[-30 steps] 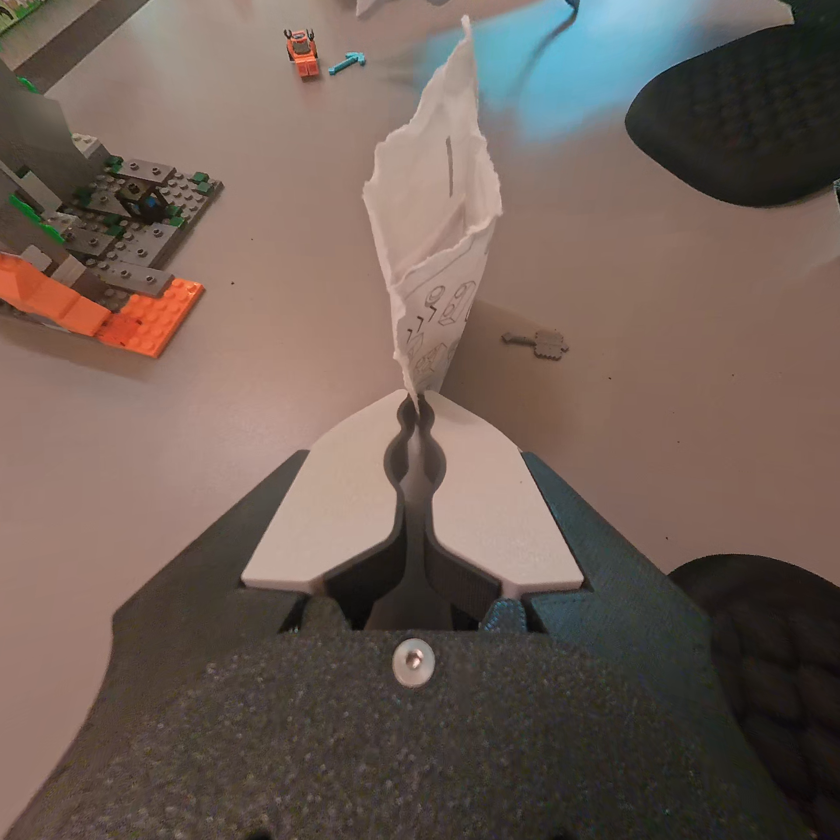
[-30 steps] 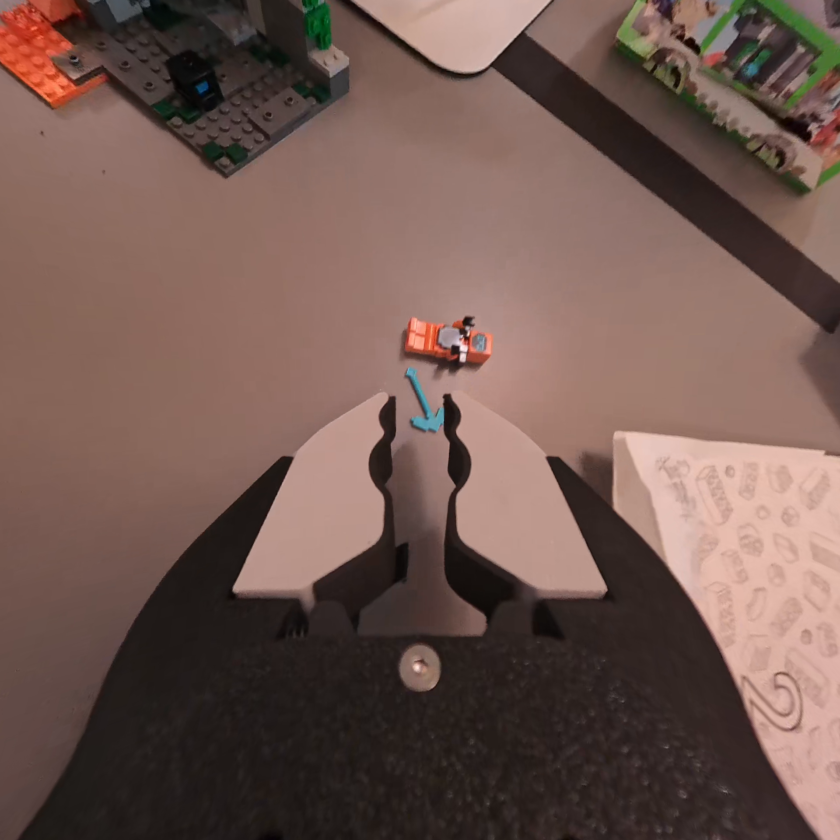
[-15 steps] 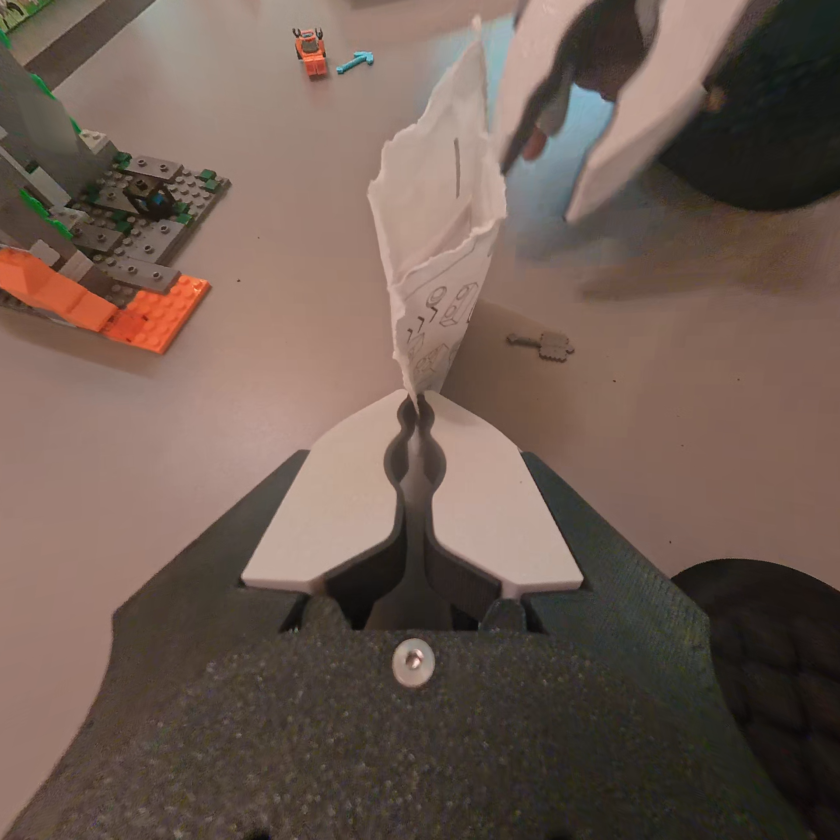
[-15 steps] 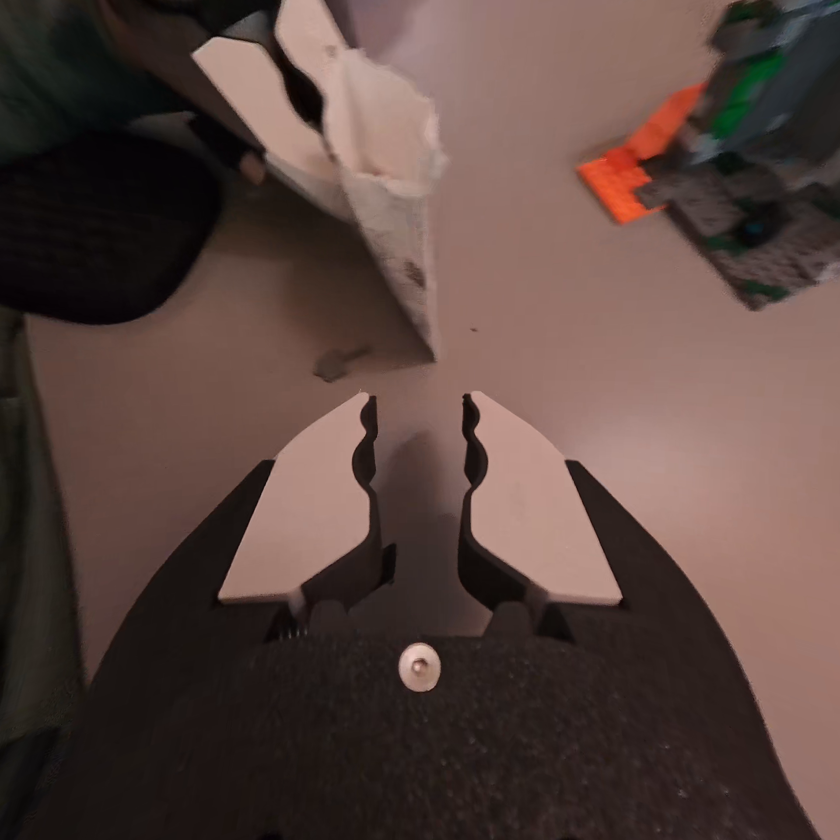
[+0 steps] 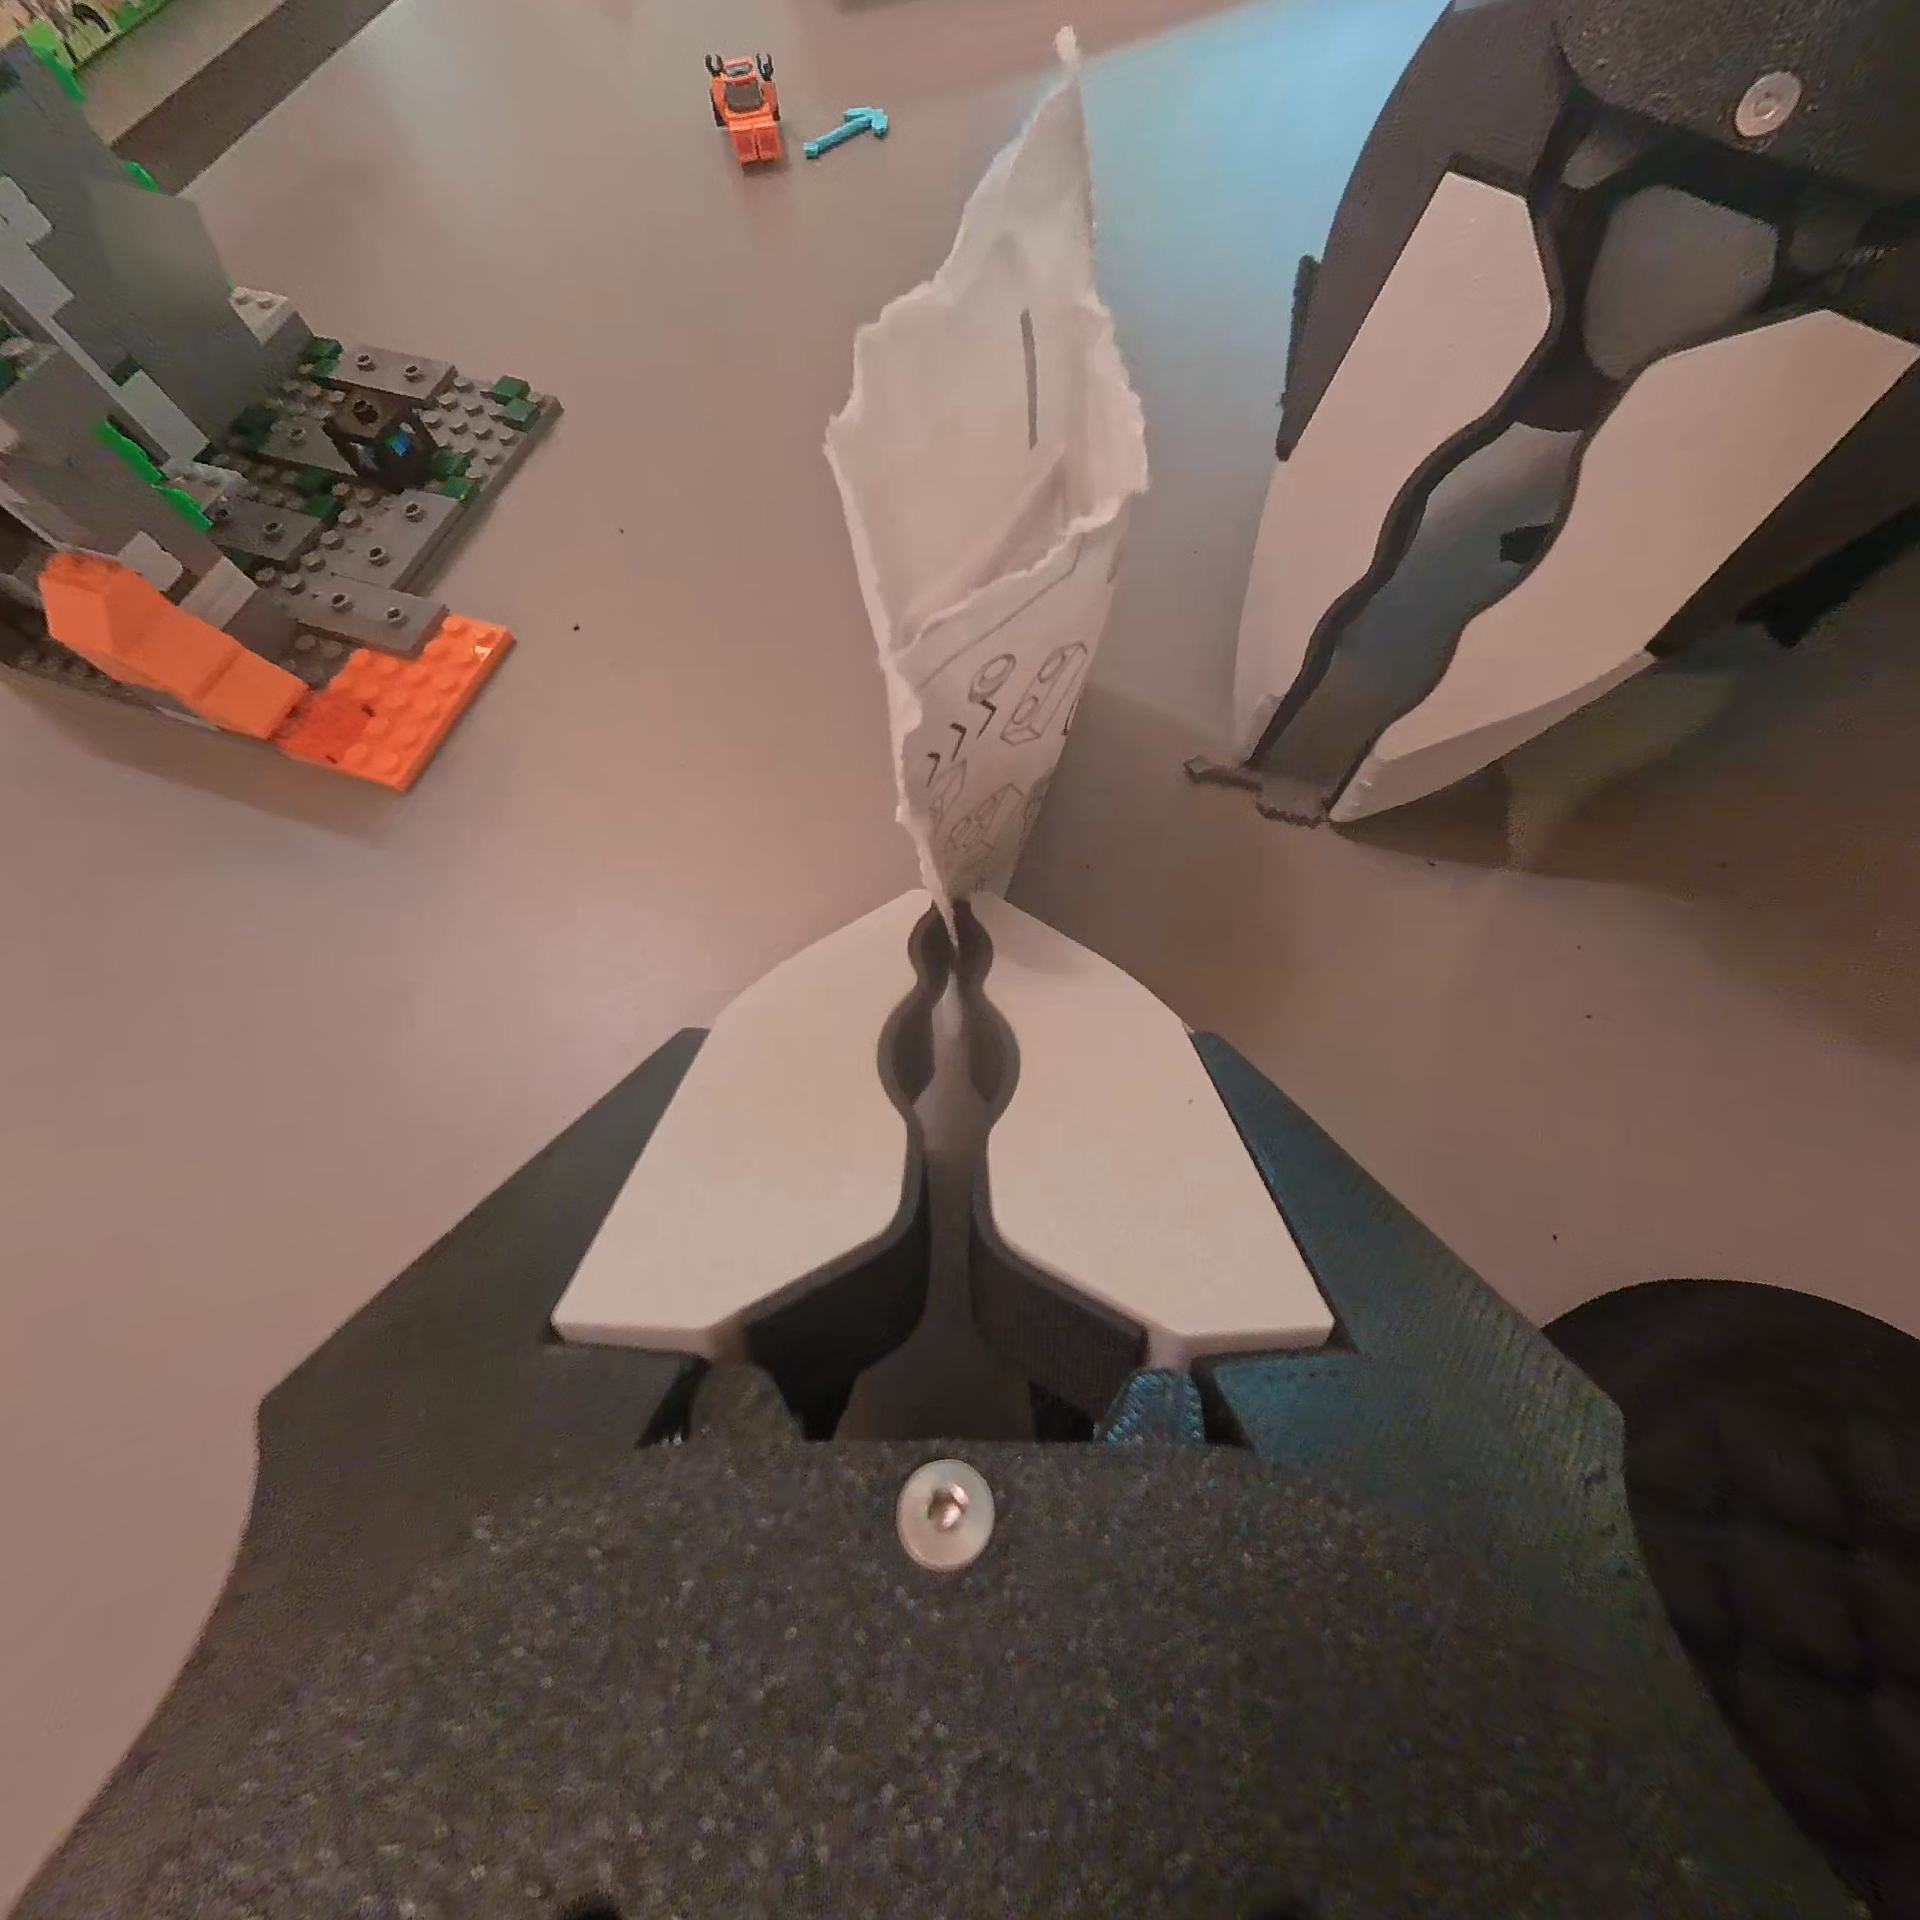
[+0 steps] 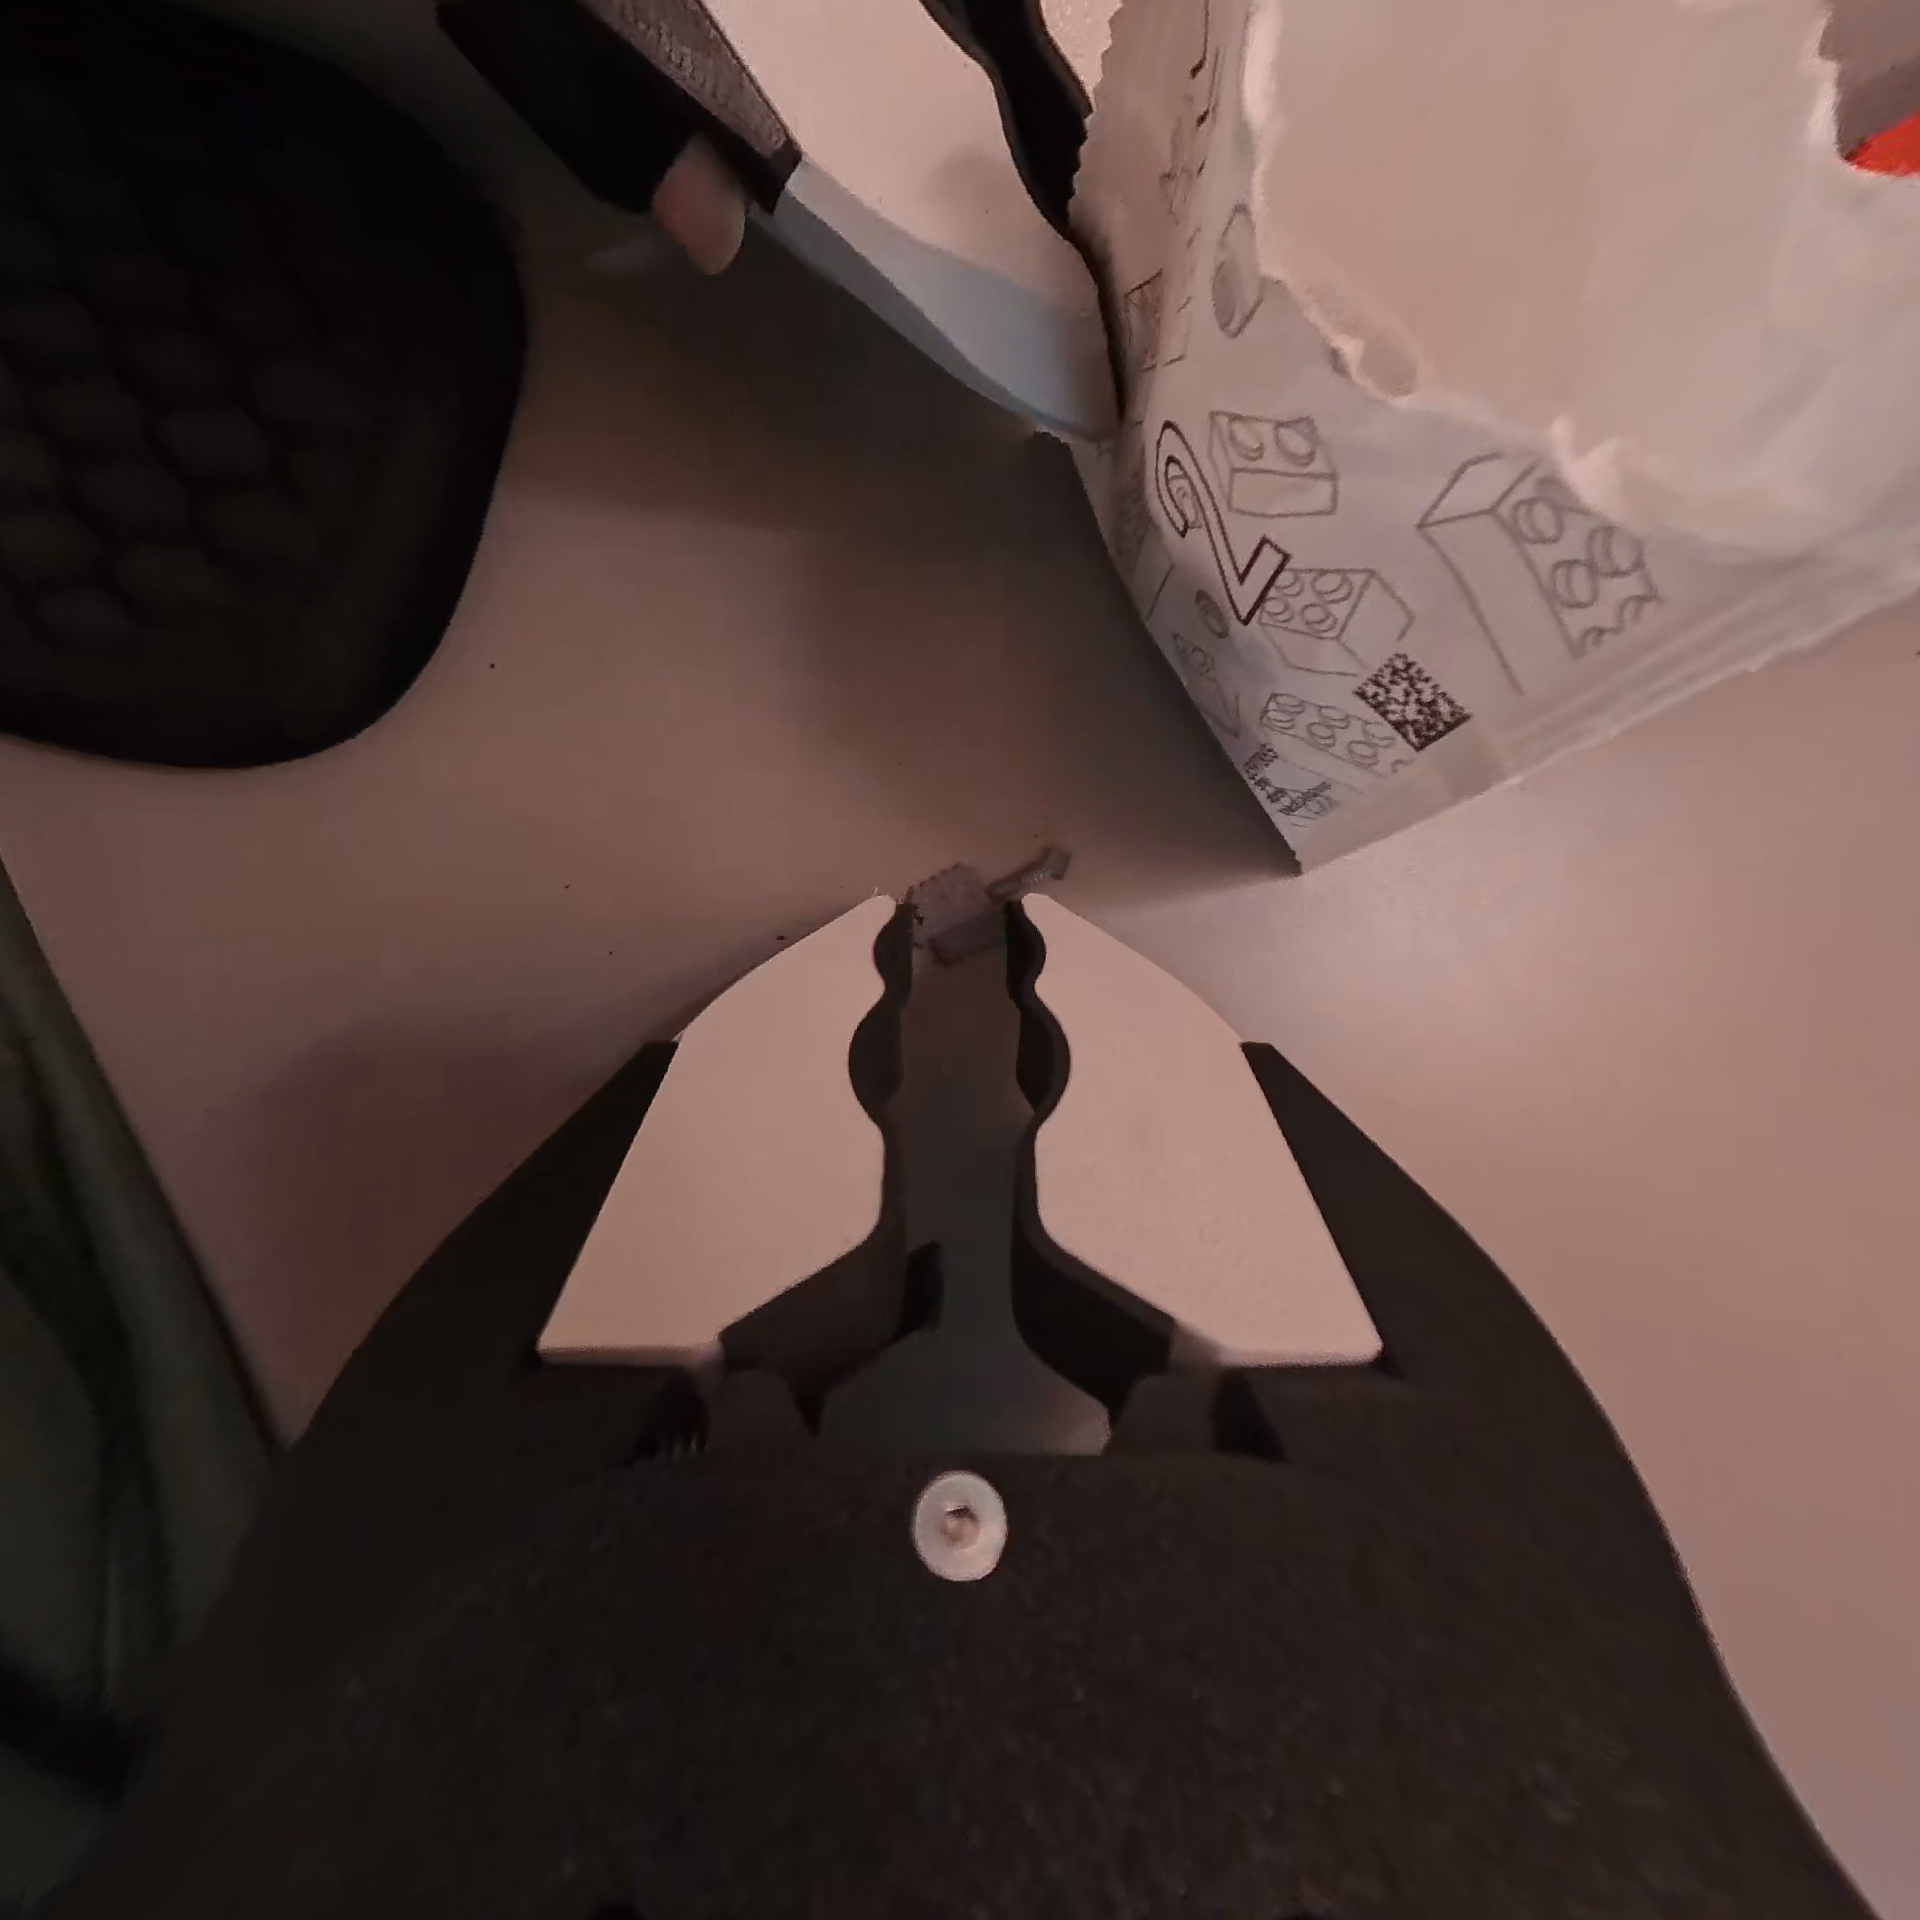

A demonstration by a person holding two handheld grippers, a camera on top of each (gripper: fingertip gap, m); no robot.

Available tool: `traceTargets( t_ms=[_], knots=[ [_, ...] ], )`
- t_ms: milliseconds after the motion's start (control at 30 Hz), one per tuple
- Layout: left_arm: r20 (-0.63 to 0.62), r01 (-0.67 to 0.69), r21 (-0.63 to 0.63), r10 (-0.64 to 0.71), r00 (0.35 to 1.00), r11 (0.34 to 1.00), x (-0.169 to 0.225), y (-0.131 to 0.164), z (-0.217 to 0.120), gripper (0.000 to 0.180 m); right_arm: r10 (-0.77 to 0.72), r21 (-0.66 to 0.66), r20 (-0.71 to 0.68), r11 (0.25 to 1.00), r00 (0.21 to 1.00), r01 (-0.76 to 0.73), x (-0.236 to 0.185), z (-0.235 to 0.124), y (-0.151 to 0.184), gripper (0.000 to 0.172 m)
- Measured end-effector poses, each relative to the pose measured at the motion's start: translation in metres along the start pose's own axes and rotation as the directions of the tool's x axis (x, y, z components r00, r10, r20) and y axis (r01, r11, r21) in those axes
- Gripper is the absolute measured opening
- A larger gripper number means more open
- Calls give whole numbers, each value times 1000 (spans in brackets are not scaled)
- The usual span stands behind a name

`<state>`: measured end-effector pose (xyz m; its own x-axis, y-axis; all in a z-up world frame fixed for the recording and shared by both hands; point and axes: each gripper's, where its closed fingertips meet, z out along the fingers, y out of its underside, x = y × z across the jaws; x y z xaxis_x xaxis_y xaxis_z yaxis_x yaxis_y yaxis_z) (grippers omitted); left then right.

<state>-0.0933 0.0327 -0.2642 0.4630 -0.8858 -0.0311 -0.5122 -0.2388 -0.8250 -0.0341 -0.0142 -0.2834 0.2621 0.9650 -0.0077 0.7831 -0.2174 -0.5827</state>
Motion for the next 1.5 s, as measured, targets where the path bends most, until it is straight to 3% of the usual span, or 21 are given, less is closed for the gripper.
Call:
traceTargets(
  t_ms=[333,367,533,633,700,933,1300,1500],
  knots=[
    [4,0,-1,0,1000,1000,0,0,-1,0,-60,19,59,998,996,59,5,-2,2,13],
    [5,1,-1,-1,1000,1000,-1,1,-1,0,-53,37,51,998,997,51,8,-5,2,0],
    [3,4,-1,-4,1000,1000,-1,1,-1,0,13,68,-8,998,1000,-12,43,-30,10,0],
    [2,6,-1,-6,1000,1000,-1,1,-1,0,-4,103,8,995,1000,3,43,-41,7,1],
    [1,8,-1,-8,1000,1000,-1,1,-1,1,-25,84,42,996,999,22,30,-36,8,18],
    [1,10,0,-10,1000,1000,-1,1,-1,0,-33,2,62,999,998,33,-6,-4,6,30],
    [2,-1,-1,1,1000,1000,0,1,-1,0,-196,7,161,980,967,198,-6,5,-4,14],
    [2,3,-1,-3,1000,1000,-1,1,-2,1,-219,40,159,976,963,216,-5,6,-6,14]
  ],
)
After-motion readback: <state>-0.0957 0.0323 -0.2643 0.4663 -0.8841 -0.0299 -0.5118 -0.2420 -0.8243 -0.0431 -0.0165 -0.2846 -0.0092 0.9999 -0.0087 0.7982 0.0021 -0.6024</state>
